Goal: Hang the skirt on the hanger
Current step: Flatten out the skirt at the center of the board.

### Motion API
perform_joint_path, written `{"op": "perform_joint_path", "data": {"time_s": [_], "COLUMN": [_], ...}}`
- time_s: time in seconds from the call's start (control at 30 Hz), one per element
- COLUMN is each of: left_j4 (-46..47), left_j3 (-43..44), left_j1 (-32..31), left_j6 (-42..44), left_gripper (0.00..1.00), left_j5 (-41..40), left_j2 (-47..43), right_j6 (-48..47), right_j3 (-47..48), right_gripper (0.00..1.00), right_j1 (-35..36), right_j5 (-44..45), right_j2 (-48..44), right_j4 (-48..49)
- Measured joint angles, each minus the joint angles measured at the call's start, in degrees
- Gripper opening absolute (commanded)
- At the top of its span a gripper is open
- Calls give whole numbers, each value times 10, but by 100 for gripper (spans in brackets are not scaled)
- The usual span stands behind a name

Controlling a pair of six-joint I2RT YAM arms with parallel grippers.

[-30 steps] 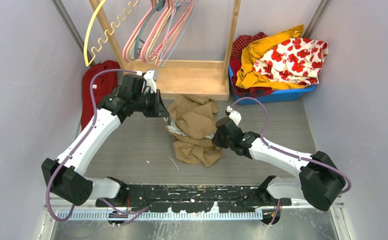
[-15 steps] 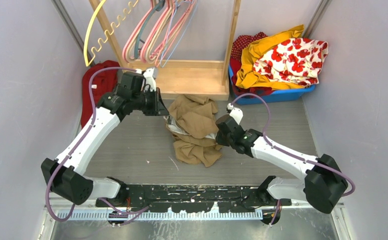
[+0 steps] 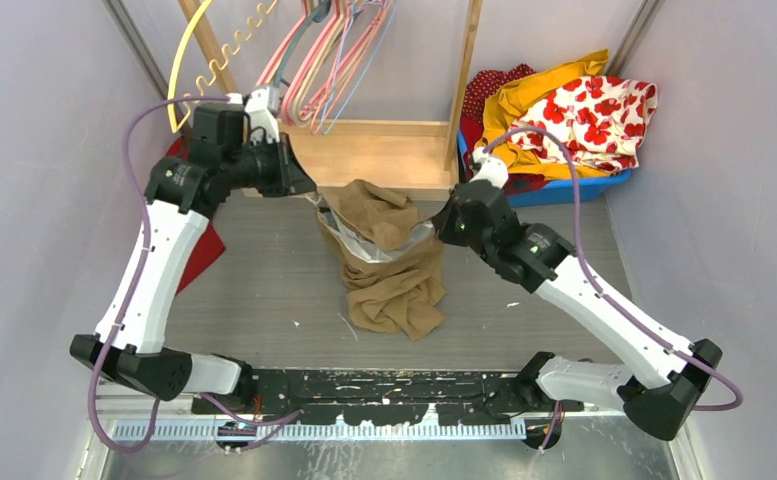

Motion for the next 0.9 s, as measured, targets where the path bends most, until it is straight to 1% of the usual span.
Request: {"op": "perform_joint_path", "data": {"time_s": [0.1, 0.2, 0.37, 0.47, 0.57, 0.63, 0.8, 0.9], "left_j4": [-30, -63, -118, -129, -130, -130, -104, -87], "left_j3": [61, 141, 307, 382, 395, 395, 371, 372], "left_j1": [20, 44, 84, 103, 122, 134, 151, 162], "left_j6": [2, 2, 2, -2, -13, -19, -37, -48], "left_gripper": [0, 0, 0, 0, 0, 0, 0, 0], "left_j5": [11, 23, 47, 59, 76, 84, 101, 109], "left_j2": [14, 36, 88, 113, 115, 116, 114, 118], "right_j6": [-20, -42, -75, -87, -90, -89, -74, -62], "right_j3": [76, 150, 295, 380, 445, 471, 481, 481], "right_gripper": [1, 1, 1, 1, 1, 1, 1, 1], "right_j1": [-1, -7, -34, -55, -75, -87, -120, -142], "right_j5": [9, 12, 7, -10, -38, -58, -103, -124], "right_j2": [3, 14, 64, 102, 133, 147, 157, 165], "right_j4": [-34, -63, -109, -130, -146, -148, -147, -133]}}
